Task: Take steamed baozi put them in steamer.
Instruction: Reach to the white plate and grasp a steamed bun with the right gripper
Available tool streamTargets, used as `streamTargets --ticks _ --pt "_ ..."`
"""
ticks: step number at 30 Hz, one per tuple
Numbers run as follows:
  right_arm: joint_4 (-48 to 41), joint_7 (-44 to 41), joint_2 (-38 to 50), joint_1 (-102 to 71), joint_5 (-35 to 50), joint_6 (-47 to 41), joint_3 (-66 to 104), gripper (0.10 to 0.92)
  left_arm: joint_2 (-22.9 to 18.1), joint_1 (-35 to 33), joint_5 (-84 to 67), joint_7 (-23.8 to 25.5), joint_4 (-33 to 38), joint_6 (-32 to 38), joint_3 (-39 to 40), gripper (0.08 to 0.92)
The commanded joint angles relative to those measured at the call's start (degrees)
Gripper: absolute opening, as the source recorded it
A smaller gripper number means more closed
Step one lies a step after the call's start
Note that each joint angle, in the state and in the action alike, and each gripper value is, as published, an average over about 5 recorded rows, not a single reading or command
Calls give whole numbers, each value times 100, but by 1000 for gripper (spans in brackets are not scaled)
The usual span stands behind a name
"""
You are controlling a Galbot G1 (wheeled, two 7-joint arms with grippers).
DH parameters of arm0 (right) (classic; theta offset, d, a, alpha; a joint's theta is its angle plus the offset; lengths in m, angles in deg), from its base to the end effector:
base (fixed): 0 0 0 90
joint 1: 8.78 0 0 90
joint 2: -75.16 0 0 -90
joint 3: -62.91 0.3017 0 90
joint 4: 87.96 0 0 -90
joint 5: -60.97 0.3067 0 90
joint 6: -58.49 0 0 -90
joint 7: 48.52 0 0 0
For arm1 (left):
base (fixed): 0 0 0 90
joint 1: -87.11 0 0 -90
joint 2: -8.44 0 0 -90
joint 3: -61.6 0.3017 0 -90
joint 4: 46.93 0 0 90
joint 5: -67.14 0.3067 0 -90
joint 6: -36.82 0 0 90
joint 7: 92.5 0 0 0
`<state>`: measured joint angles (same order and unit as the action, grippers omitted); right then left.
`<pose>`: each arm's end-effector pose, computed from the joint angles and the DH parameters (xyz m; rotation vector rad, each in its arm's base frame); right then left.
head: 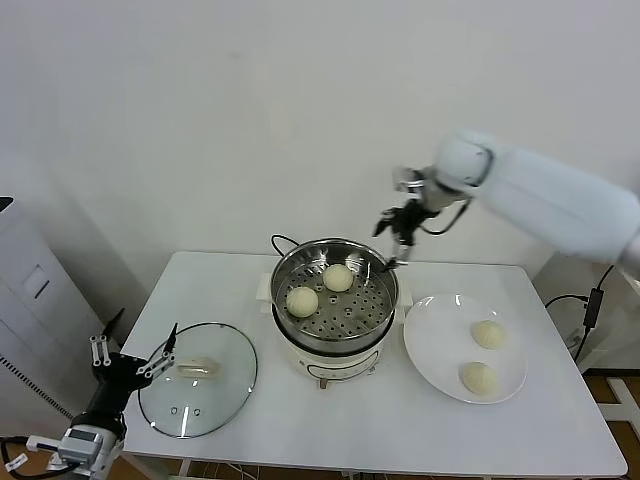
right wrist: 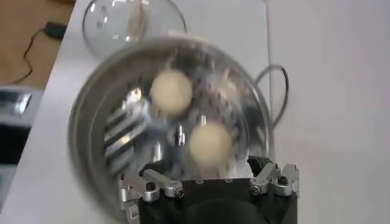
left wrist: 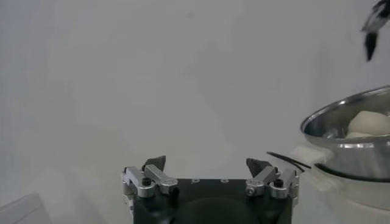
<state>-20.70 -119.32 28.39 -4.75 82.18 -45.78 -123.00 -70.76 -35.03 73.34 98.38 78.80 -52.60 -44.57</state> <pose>0.4997 -0.0828 0.0060 1.4131 -1.5325 1.2915 0.1453 0.0911 -0.2182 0.0844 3.0190 0.6560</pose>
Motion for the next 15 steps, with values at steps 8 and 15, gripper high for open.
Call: streamTargets --ticks 8,15 --pt "280 -489 1662 -3281 -2626 1133 2121 823 -124 -61 179 0 16 4 115 823" --pt "308 -496 1661 -3838 -2704 1148 2402 823 -138 -79 226 -3 -9 4 116 823"
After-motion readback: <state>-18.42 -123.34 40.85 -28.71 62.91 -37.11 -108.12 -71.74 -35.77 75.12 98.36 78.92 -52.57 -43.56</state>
